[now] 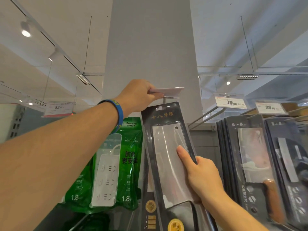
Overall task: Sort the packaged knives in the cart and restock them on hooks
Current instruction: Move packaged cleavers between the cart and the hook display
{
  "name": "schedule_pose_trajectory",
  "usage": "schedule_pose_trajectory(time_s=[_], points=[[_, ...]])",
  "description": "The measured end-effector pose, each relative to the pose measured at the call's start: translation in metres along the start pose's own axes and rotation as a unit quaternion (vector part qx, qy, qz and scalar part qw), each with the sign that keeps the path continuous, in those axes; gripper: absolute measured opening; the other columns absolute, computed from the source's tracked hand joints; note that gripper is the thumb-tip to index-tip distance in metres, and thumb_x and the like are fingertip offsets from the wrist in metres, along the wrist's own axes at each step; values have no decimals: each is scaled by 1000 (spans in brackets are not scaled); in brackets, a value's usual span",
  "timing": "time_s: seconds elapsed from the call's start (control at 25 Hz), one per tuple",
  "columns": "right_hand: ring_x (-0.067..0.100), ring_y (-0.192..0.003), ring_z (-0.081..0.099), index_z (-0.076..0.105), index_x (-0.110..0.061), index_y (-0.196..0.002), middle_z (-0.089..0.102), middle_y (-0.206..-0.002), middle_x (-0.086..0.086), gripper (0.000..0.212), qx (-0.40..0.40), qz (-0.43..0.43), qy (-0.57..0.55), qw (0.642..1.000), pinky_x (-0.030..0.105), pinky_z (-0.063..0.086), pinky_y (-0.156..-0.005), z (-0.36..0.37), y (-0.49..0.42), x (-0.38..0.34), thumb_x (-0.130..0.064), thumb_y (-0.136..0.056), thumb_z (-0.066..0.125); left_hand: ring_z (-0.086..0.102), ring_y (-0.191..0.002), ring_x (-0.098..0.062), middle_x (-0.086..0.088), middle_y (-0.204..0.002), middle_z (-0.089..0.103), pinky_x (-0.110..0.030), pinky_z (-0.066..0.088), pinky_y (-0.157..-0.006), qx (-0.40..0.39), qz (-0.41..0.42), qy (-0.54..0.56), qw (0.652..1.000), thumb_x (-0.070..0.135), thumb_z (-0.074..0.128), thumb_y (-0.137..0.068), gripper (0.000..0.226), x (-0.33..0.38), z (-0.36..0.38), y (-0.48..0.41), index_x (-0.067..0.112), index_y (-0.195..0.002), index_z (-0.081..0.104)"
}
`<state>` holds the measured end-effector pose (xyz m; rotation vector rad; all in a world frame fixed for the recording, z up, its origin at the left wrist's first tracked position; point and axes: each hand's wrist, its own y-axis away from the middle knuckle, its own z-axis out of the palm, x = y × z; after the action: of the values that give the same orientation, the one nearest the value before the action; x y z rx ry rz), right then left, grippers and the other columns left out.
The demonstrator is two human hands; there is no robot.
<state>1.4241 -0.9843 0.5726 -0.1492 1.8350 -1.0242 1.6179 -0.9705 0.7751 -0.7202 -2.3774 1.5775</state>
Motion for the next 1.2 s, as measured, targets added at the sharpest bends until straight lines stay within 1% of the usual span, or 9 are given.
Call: schedule_pose_trajectory(time_s=[0.16, 0.28, 0.44, 0.56, 0.72, 0.84, 0.96, 1.08, 1.2], points=[[13, -43, 45, 37, -20, -51, 43, -40, -5, 76, 75, -54, 99, 991, 29, 26, -43, -15, -3, -1, -92, -73, 40, 60, -78, -25, -7, -84, 65, -35, 46, -65, 2, -1, 1, 1000, 50, 59, -92, 35, 1, 2, 0, 20, -98, 75], [12, -44, 48, 41, -20, -50, 47, -40, -7, 78, 68, -69, 133, 986, 28, 27, -43, -17, -6, -2, -95, -72, 39, 60, -76, -24, -5, -83, 65, -34, 45, -62, 15, -8, 15, 1000, 50, 61, -92, 30, 2, 3, 0, 25, -101, 75], [13, -47, 44, 41, -18, -59, 47, -49, -6, 76, -6, 1, 12, 1000, 29, 33, -50, -5, -7, 7, -93, -69, 47, 59, -76, -25, -8, -83, 65, -33, 45, -61, 13, -4, 10, 1000, 50, 59, -93, 34, 1, 3, 3, 20, -99, 75], [17, -50, 44, 39, -18, -62, 47, -55, 0, 73, -23, 75, -48, 996, 30, 33, -52, -1, -5, 11, -89, -70, 53, 58, -73, -26, -12, -83, 64, -35, 44, -61, 10, 4, 13, 1000, 50, 58, -93, 40, 1, 1, 5, 14, -97, 76], [13, -46, 37, 35, -18, -55, 41, -47, -4, 74, 18, 33, -55, 998, 31, 31, -49, 15, 5, 7, -89, -67, 49, 53, -73, -17, -5, -86, 59, -32, 44, -63, 23, 6, 8, 1000, 50, 55, -95, 40, 1, 5, 6, 16, -104, 75], [8, -38, 40, 34, -19, -51, 42, -39, -8, 72, 43, 10, -44, 998, 29, 30, -46, 21, 8, 6, -85, -74, 49, 47, -70, -10, 2, -83, 54, -26, 37, -57, 30, 8, 14, 999, 49, 55, -95, 38, 1, 8, 7, 19, -105, 75], [9, -38, 40, 32, -20, -49, 45, -39, -9, 72, 69, -9, -2, 998, 29, 27, -45, 15, 0, 15, -84, -78, 49, 46, -70, -12, 0, -83, 54, -24, 36, -58, 37, 16, 20, 999, 49, 57, -94, 34, 0, 9, 9, 22, -100, 76], [16, -53, 49, 39, -16, -56, 52, -54, -4, 72, 37, 36, 20, 998, 32, 33, -49, 21, -17, 26, -83, -81, 49, 47, -71, -11, 2, -81, 53, -24, 35, -59, 44, 23, 26, 998, 49, 59, -92, 29, 0, 11, 10, 27, -99, 77], [23, -69, 57, 45, -16, -64, 59, -73, 3, 69, -18, 92, -14, 996, 35, 39, -56, 44, -30, 31, -82, -81, 51, 49, -75, -12, 2, -85, 53, -24, 35, -61, 54, 34, 45, 997, 46, 64, -90, 29, 0, 13, 15, 28, -109, 75]])
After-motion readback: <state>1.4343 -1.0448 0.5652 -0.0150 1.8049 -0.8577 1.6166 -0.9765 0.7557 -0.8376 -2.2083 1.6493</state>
